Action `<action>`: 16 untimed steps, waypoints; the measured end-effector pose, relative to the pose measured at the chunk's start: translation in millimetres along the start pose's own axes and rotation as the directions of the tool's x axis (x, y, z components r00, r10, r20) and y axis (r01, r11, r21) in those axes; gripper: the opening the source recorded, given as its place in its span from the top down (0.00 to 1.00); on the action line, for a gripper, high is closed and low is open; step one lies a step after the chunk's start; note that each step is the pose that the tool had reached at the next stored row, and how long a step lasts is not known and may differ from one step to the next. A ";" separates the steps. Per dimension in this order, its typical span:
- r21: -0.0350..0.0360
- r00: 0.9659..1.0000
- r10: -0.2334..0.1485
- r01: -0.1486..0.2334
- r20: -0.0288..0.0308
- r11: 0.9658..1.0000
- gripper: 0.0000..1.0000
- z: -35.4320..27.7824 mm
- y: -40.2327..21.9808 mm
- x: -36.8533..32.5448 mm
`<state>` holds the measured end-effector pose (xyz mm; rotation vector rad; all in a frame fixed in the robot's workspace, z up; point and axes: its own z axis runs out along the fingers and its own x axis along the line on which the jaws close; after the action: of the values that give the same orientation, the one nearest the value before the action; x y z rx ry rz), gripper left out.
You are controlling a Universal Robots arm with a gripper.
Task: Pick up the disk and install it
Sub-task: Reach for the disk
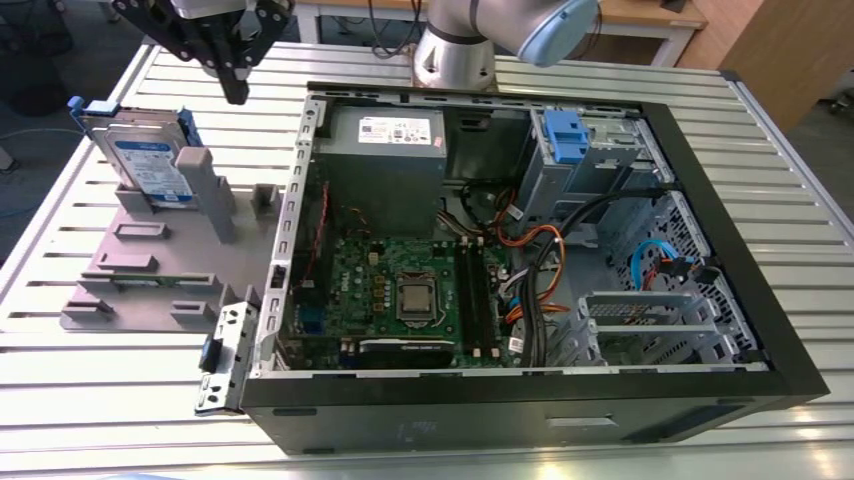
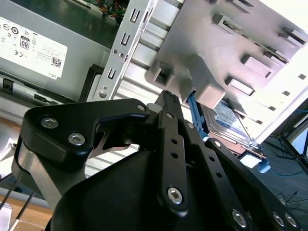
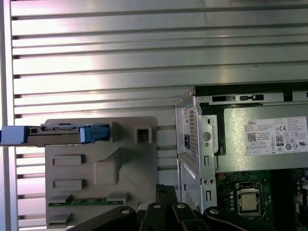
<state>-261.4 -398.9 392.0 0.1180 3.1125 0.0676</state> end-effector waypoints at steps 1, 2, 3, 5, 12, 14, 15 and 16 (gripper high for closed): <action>0.000 1.000 0.000 0.000 0.000 1.000 0.89 0.0 0.0 0.2; 0.000 1.000 0.000 0.000 0.000 1.000 0.89 0.0 0.0 0.4; 0.000 1.000 0.000 0.000 0.000 1.000 0.89 0.0 -0.1 0.6; 0.000 1.000 0.000 0.000 0.000 1.000 0.89 0.0 -0.1 1.0; 0.000 1.000 0.000 0.000 0.000 1.000 0.89 0.0 -0.2 2.3; 0.000 1.000 0.000 0.000 0.000 1.000 0.89 0.0 -0.2 2.8; 0.000 1.000 0.000 0.000 0.000 1.000 0.89 0.0 -0.2 3.0; 0.000 1.000 0.000 0.000 0.000 1.000 0.89 0.0 -0.2 3.2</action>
<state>-264.6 -398.9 391.9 0.1179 3.1125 0.0676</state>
